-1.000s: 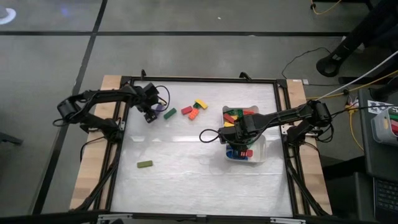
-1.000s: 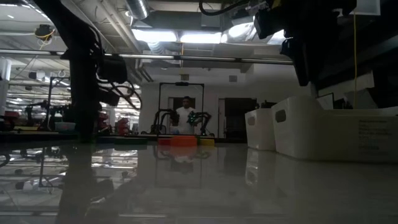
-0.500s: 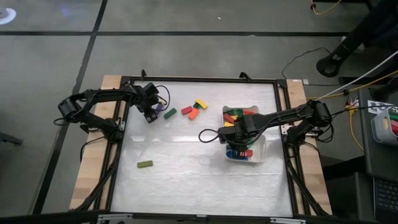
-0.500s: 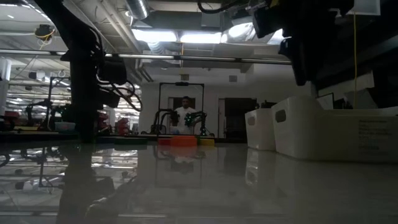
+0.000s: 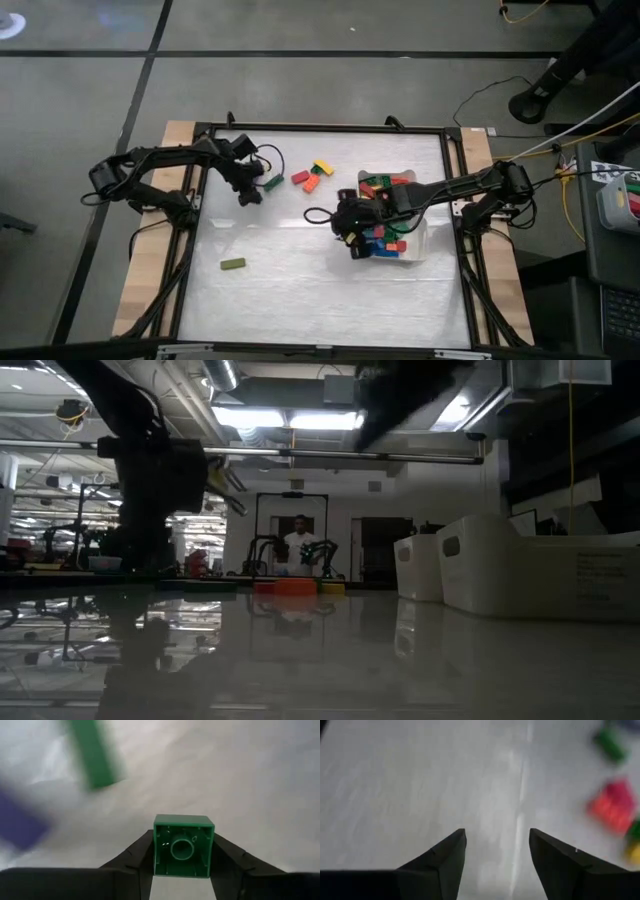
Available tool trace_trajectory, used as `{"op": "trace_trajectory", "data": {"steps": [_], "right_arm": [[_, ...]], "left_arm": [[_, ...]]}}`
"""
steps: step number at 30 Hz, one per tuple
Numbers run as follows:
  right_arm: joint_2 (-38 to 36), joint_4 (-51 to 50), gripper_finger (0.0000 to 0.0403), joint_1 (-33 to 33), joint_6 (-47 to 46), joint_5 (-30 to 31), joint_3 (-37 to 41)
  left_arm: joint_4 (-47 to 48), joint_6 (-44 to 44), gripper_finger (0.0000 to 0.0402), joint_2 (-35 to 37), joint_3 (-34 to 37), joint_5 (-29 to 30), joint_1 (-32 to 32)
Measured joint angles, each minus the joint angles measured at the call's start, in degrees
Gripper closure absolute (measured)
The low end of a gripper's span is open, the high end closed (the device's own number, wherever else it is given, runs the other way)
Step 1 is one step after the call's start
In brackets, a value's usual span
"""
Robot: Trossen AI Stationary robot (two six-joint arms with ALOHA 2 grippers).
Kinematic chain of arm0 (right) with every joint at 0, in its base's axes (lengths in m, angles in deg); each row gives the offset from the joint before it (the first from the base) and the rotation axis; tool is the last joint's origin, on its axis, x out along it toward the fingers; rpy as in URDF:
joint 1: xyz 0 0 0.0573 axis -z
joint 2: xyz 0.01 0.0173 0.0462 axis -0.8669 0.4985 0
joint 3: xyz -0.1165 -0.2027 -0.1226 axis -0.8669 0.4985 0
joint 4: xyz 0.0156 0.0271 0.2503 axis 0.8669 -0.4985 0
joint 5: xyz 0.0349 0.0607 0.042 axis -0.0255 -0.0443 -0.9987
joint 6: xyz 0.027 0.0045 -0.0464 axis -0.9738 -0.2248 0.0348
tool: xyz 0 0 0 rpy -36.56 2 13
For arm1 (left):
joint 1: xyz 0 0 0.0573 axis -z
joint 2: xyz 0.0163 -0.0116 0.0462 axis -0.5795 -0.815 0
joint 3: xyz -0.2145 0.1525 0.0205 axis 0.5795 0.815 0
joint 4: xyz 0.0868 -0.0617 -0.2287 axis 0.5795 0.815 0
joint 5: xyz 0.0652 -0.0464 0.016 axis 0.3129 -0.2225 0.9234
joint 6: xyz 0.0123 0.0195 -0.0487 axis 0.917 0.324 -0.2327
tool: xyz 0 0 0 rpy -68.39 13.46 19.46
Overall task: Sort blocks by size
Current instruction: Put the green cube game piece into the bottom white bin
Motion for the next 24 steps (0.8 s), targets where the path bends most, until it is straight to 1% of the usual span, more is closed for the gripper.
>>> {"op": "trace_trajectory", "data": {"steps": [2, 4, 8, 11, 14, 18, 21, 24], "right_arm": [[0.0, 4.6, 0.0184, 0.0, 4.0, 0.4, 0.0], [0.0, 9.1, 0.0185, 0.0, 7.6, 0.5, 0.0], [0.4, 16.9, 0.0185, 0.0, 12.6, 0.5, -0.1], [1.4, 20.3, 0.0185, 0.0, 14.9, 0.6, -0.1], [2.7, 20.4, 0.0185, 0.0, 16.7, 0.6, 0.0], [4.3, 23.3, 0.0185, 0.0, 18.7, 1.3, 0.0], [4.7, 25.7, 0.0185, 0.0, 20.8, 2.0, 0.0], [5.3, 29.8, 0.0185, 0.0, 22.8, 2.1, -0.1]], "left_arm": [[-2.6, -3.7, 0.0265, 0.0, 0.0, -6.1, 1.5], [-6.5, -9.5, 0.0264, 0.0, 0.0, -11.1, 3.4], [-18.3, -18.1, 0.0262, 0.0, 0.0, -15.1, 9.5], [-28.4, -21.9, 0.0261, 0.0, -0.1, -16.3, 14.7], [-38.8, -26.5, 0.0261, 0.0, -0.1, -16.2, 19.8], [-50.1, -31.7, 0.0260, 0.1, -0.2, -16.0, 25.4], [-55.1, -34.4, 0.0260, 0.1, -0.1, -15.7, 28.8], [-56.1, -35.9, 0.0259, 0.0, -0.1, -14.7, 31.4]]}}
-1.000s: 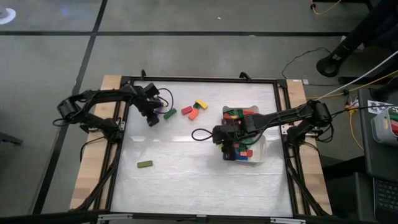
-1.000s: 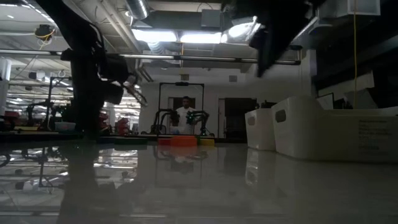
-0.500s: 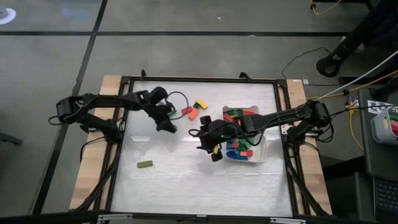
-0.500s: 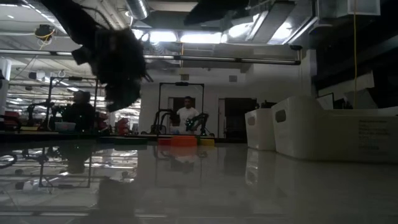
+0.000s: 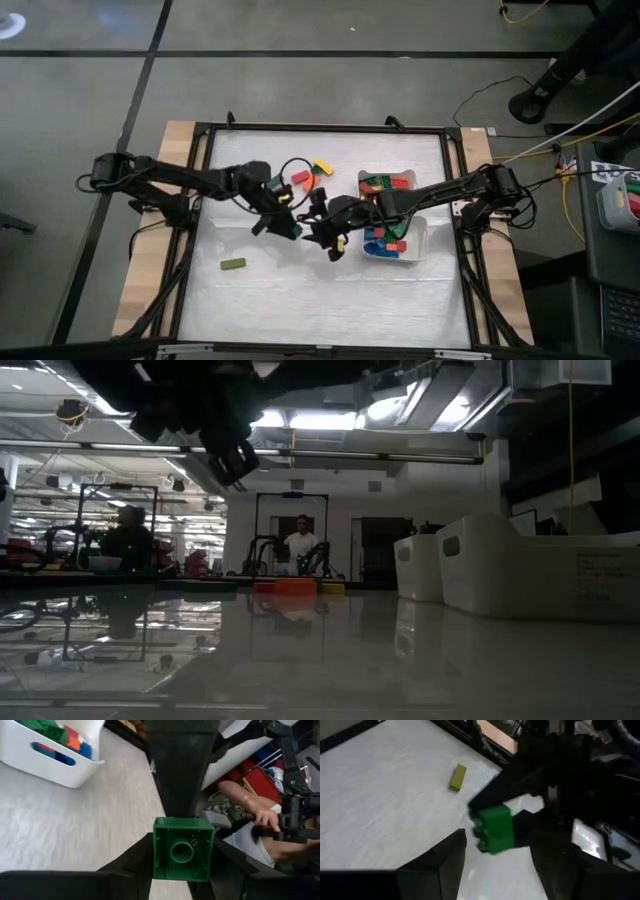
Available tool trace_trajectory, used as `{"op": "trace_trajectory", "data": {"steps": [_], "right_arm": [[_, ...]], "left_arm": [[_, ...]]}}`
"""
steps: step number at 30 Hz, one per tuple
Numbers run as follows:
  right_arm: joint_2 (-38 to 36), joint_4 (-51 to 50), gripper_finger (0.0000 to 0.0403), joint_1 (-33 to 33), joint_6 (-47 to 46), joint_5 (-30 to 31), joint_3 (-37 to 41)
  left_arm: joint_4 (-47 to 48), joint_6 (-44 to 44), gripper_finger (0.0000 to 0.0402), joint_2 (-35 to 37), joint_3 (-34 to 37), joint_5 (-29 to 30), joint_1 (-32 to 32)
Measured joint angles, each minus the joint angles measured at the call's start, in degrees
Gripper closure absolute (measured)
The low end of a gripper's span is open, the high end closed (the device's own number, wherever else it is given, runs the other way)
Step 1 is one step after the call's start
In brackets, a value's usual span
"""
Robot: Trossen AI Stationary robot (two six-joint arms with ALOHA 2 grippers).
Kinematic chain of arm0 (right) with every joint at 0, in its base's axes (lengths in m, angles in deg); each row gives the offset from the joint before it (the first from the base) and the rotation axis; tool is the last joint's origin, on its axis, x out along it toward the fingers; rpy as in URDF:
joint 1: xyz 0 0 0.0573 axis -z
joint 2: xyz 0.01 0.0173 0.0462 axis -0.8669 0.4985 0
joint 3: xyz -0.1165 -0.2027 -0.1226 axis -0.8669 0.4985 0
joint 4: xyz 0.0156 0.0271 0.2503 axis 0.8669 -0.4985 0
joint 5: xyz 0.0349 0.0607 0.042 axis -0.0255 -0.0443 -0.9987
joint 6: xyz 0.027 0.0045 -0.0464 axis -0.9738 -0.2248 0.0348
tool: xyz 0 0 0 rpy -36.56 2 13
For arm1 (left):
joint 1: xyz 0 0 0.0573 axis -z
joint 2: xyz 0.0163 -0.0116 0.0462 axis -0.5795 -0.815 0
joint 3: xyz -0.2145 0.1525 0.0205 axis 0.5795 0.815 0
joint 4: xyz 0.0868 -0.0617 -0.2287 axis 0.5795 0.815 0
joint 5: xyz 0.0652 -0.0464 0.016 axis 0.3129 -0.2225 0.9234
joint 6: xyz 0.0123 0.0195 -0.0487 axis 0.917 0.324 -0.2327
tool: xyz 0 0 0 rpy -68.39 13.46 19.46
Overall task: Sort blocks by size
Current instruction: Put the green cube game piece into the bottom white bin
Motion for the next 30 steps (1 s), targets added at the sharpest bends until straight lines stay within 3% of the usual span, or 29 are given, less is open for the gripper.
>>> {"op": "trace_trajectory", "data": {"steps": [11, 20, 30], "right_arm": [[0.0, 2.8, 0.0185, 0.0, 3.4, -6.5, 0.1], [1.7, 3.4, 0.0190, 0.0, 3.4, -6.8, 0.0], [2.1, 3.3, 0.0306, 0.0, 3.9, -7.0, 0.1]], "left_arm": [[-4.2, -0.5, 0.0259, 0.0, 0.0, 6.5, 5.0], [-8.6, -0.4, 0.0259, -0.2, 0.0, 7.8, 5.3], [-7.2, 1.3, 0.0245, -0.2, 0.0, 12.5, 6.7]]}}
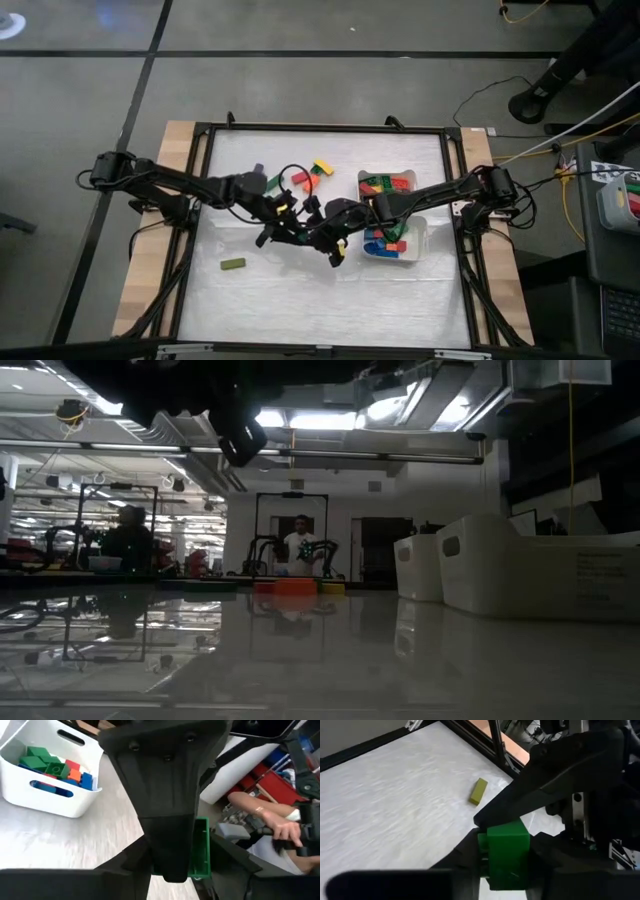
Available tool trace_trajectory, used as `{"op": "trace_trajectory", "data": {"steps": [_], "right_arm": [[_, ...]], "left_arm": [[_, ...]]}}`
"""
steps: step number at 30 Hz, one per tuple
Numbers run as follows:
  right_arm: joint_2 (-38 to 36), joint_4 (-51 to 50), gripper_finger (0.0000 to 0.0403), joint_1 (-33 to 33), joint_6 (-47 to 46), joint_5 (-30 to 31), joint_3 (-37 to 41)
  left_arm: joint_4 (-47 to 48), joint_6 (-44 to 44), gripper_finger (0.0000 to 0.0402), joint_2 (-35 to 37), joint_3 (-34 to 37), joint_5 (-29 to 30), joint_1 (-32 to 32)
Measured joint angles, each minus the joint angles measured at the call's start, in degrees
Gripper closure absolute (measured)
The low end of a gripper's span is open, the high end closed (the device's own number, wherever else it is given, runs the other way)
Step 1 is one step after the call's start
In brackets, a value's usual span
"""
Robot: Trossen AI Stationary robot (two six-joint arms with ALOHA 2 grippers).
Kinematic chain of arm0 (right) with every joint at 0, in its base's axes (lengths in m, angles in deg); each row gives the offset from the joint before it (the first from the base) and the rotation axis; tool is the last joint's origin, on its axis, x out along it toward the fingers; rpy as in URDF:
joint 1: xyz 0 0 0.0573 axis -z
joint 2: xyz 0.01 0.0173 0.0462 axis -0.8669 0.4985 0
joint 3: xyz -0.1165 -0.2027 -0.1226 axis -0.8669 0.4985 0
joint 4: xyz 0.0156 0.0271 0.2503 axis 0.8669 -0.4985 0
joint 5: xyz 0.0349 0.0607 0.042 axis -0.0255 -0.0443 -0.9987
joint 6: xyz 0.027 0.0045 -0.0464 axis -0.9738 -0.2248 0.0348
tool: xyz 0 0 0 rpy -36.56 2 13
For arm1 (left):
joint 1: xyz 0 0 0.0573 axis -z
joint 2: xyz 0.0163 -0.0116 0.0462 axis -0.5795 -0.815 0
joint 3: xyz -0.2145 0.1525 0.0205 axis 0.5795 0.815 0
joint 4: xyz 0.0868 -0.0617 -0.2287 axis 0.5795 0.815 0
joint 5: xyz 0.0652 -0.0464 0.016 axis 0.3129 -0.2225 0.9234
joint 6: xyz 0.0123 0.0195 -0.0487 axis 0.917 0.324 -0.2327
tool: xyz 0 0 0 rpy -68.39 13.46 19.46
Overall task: Sort blocks by size
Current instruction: Put the green cube game piece into the bottom white bin
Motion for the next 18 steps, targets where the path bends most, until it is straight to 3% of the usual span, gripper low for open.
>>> {"op": "trace_trajectory", "data": {"steps": [4, 7, 12, 18], "right_arm": [[0.0, -1.8, 0.0309, 0.0, -1.5, 0.7, 0.0], [0.0, -6.8, 0.0309, 0.1, -4.5, 1.2, -1.1], [0.0, -24.0, 0.0291, -0.2, -9.6, 1.7, -6.5], [0.0, -50.0, 0.0309, 0.0, -19.0, 2.1, -14.7]], "left_arm": [[1.4, 0.2, 0.0218, 0.1, 0.0, 7.3, 1.0], [2.9, 3.8, 0.0205, 0.1, 0.0, 8.9, 1.0], [3.4, 8.5, 0.0204, 0.1, 0.0, 9.0, 0.7], [4.2, 10.8, 0.0207, 0.1, 0.0, 8.8, -1.5]]}}
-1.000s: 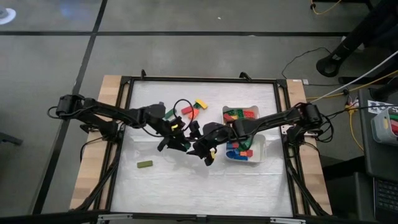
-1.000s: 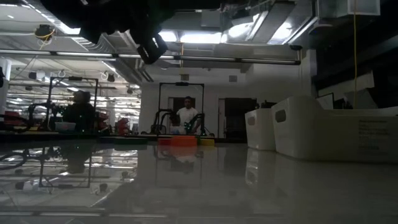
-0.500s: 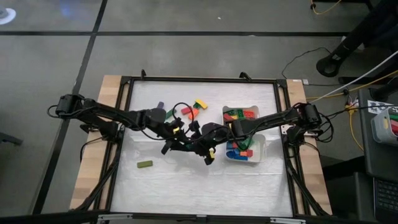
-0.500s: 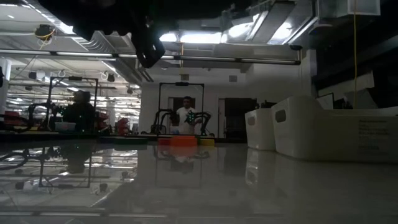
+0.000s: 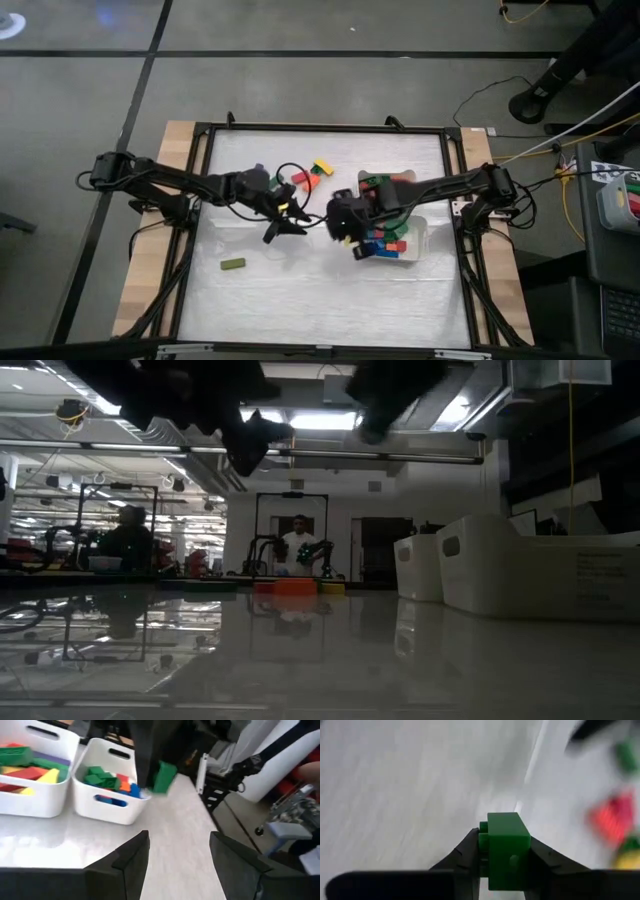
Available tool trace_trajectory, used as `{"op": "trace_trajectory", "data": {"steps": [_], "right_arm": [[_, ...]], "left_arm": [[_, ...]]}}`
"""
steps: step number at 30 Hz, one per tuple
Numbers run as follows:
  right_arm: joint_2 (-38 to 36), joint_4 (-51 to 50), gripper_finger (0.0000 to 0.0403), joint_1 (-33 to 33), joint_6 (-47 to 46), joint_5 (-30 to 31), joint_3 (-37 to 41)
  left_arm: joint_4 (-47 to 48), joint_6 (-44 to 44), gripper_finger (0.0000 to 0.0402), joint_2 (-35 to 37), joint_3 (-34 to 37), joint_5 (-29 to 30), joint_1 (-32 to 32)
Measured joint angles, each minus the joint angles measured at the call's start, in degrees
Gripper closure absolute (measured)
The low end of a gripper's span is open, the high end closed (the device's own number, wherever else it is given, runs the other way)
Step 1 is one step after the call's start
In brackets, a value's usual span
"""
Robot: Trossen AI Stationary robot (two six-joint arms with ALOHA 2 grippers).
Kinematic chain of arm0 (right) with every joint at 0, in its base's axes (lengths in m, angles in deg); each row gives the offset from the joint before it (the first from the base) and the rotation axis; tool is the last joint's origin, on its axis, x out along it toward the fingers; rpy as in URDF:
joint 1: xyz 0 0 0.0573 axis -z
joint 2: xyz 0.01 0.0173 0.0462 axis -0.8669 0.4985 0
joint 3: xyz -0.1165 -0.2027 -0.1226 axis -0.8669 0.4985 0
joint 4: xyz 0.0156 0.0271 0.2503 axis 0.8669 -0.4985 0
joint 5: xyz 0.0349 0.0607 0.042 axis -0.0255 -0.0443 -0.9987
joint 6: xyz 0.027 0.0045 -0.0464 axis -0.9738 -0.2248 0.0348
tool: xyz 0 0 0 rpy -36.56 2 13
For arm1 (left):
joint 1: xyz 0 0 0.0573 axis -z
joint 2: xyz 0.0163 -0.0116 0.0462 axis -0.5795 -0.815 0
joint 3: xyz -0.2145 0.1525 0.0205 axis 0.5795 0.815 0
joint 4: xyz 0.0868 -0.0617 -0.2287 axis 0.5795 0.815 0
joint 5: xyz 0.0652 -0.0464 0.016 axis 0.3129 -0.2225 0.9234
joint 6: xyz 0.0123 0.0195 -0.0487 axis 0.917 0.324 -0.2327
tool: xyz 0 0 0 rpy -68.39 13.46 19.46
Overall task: Sort blocks by size
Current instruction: Put the green cube game piece into the bottom white bin, then put the green thin rectangle block into the top white bin
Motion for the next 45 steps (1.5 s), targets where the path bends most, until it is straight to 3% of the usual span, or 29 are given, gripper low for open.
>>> {"op": "trace_trajectory", "data": {"steps": [6, 11, 23, 30, 33, 45], "right_arm": [[0.0, -20.4, 0.0290, -0.4, -15.0, -1.3, -1.2], [0.0, -26.8, 0.0286, -2.3, -20.9, -5.0, 1.1], [-0.1, -27.1, 0.0267, -4.1, -28.5, -1.8, 6.6], [-0.1, -27.1, 0.0239, -4.1, -28.5, 0.9, 9.2], [-0.1, -27.1, 0.0233, -4.1, -28.5, 1.2, 9.3], [-0.1, -32.5, 0.0233, -4.1, -28.1, 0.1, 9.3]], "left_arm": [[4.0, 3.3, 0.0207, 0.0, 0.0, -0.1, -3.7], [7.8, 5.8, 0.0208, 0.0, 0.0, 0.0, -6.9], [13.1, 15.0, 0.0208, 0.0, 0.0, 5.2, -12.9], [23.5, 17.1, 0.0208, 0.0, 0.0, 23.0, -15.3], [28.2, 17.1, 0.0208, 0.0, 0.0, 28.1, -16.1], [29.4, 14.5, 0.0208, 0.0, 4.7, 29.4, -21.4]]}}
